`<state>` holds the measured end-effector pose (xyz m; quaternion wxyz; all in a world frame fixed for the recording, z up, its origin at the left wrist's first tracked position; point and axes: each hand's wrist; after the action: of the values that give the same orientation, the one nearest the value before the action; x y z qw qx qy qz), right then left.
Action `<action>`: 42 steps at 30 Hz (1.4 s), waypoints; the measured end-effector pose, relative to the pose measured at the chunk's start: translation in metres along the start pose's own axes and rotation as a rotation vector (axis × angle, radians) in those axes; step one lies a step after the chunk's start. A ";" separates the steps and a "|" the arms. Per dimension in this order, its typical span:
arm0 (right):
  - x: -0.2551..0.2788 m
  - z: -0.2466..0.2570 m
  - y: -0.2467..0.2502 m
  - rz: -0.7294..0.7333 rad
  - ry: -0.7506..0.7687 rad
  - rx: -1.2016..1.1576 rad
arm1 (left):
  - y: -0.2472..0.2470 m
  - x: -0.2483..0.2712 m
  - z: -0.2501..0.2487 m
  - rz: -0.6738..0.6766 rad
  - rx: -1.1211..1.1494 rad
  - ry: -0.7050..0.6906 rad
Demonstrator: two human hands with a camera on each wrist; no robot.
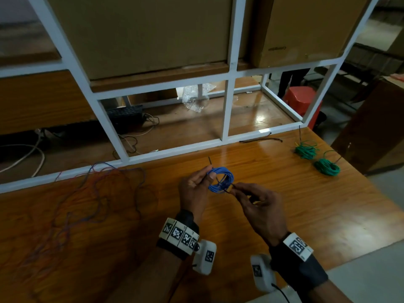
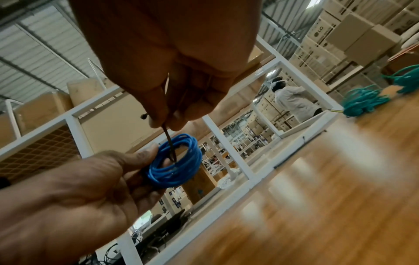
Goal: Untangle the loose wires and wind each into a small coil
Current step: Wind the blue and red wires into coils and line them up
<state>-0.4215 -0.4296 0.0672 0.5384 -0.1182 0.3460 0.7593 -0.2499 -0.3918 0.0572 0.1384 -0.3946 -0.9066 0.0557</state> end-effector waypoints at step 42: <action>-0.062 0.011 -0.008 0.131 0.260 0.304 | 0.005 -0.007 0.004 0.040 -0.372 -0.232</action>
<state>-0.3881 -0.4668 0.1060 0.4503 -0.1097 0.5300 0.7102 -0.2433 -0.3933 0.0513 -0.0432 -0.4224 -0.9031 -0.0647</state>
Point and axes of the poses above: each hand's wrist, its own x-axis away from the middle knuckle, its own y-axis out of the back of the hand, z = x × y, and after that the axes turned 9 degrees about y, right-handed
